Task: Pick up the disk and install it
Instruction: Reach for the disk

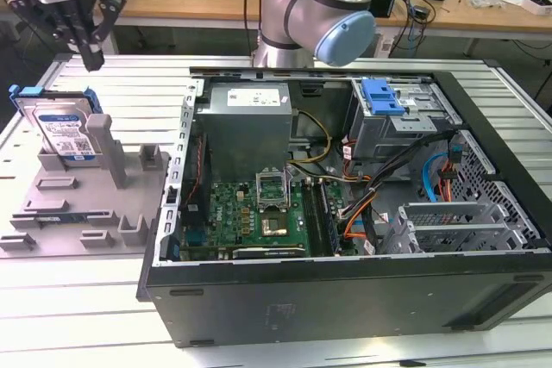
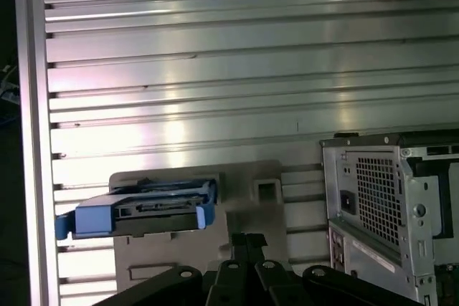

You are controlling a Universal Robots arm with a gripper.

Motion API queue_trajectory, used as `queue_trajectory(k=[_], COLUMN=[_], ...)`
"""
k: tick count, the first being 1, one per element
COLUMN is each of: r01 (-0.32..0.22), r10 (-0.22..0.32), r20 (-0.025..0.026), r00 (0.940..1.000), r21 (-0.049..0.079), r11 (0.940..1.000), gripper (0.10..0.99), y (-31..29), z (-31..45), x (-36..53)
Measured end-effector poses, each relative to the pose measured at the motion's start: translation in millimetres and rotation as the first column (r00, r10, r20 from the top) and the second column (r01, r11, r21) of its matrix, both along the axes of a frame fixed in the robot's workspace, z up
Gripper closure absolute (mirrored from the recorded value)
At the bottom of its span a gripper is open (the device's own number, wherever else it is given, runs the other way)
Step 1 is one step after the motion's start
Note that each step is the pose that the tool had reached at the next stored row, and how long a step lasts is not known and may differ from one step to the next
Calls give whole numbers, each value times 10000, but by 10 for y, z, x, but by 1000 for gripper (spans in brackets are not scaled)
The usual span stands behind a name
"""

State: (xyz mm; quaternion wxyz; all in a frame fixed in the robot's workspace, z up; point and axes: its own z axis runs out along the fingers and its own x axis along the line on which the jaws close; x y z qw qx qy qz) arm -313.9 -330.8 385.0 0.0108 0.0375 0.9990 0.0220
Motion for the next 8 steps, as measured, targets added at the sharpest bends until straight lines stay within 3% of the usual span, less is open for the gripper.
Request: queue_trajectory(k=[3, 8], r01=[-2, -2], r10=[2, 2], r20=[-5, -17], r00=[10000, 10000], r21=[0, 0], r11=[10000, 10000], gripper=[980, 980], y=[75, 83], z=[-10, -11], x=[-206, -238])
